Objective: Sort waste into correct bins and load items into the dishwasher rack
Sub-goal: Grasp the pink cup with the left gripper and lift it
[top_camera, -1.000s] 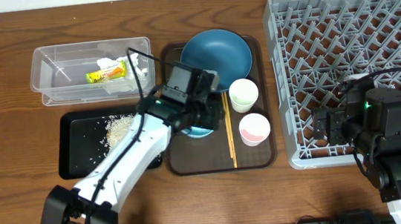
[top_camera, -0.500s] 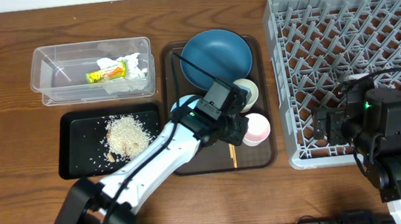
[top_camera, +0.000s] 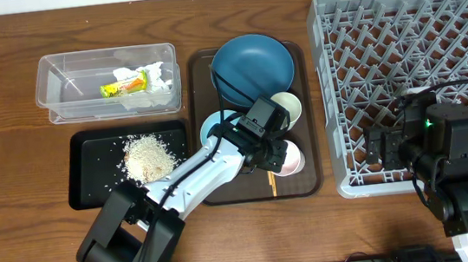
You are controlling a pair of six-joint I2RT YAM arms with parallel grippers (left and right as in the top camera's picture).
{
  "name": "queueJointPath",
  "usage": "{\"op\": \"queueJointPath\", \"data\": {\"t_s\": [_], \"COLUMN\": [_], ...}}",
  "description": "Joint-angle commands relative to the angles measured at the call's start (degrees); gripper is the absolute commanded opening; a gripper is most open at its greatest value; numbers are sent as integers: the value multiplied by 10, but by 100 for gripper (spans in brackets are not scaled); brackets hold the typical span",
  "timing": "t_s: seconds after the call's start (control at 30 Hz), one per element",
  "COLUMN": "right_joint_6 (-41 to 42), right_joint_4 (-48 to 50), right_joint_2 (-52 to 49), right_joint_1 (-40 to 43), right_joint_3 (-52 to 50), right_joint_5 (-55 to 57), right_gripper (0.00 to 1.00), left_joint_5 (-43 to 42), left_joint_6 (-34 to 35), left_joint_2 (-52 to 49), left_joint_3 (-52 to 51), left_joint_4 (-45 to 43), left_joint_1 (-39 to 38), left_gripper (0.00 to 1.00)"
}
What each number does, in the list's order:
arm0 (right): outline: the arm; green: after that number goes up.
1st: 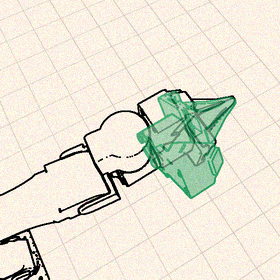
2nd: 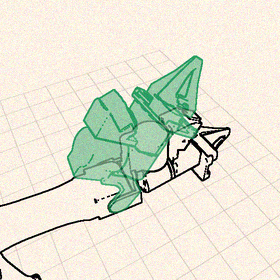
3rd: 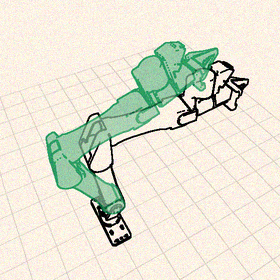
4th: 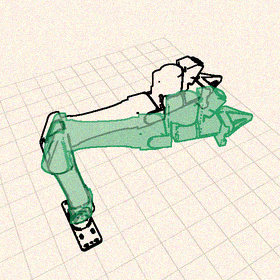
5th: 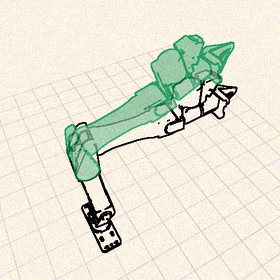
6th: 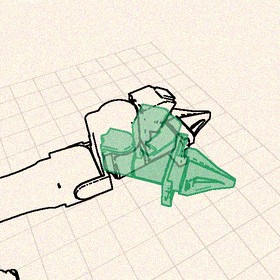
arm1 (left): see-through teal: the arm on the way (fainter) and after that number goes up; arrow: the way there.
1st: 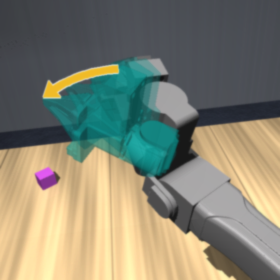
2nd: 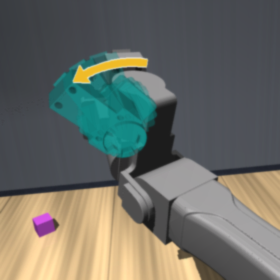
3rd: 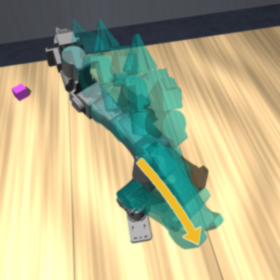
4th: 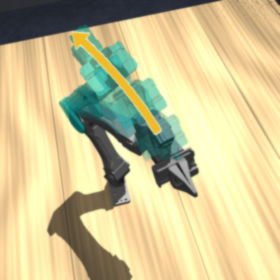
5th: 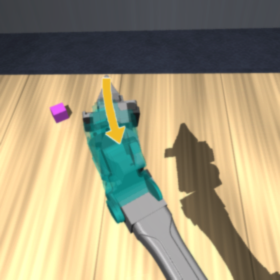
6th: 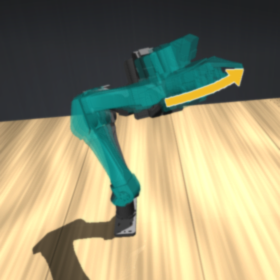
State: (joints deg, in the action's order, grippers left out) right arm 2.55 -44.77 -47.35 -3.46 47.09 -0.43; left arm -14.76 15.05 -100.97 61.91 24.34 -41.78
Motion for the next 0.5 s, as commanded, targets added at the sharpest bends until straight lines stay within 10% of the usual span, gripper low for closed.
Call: {"op": "queueJointPath", "data": {"t_s": [0.0, 0.27, 0.47], "right_joint_6": [6, 32, 30], "right_joint_4": [2, 19, 30], "right_joint_2": [2, -3, -45], "right_joint_1": [-3, -2, -3], "right_joint_3": [12, 12, 12], "right_joint_5": [7, 100, -46], "right_gripper": [99, 99, 99], "left_joint_5": [5, -3, -243], "left_joint_6": [4, 72, 119], "left_joint_2": [54, 163, 156], "left_joint_3": [5, 5, 5], "left_joint_4": [15, 26, -50], "left_joint_1": [3, 85, 204], "left_gripper": [6, 6, 6]}}
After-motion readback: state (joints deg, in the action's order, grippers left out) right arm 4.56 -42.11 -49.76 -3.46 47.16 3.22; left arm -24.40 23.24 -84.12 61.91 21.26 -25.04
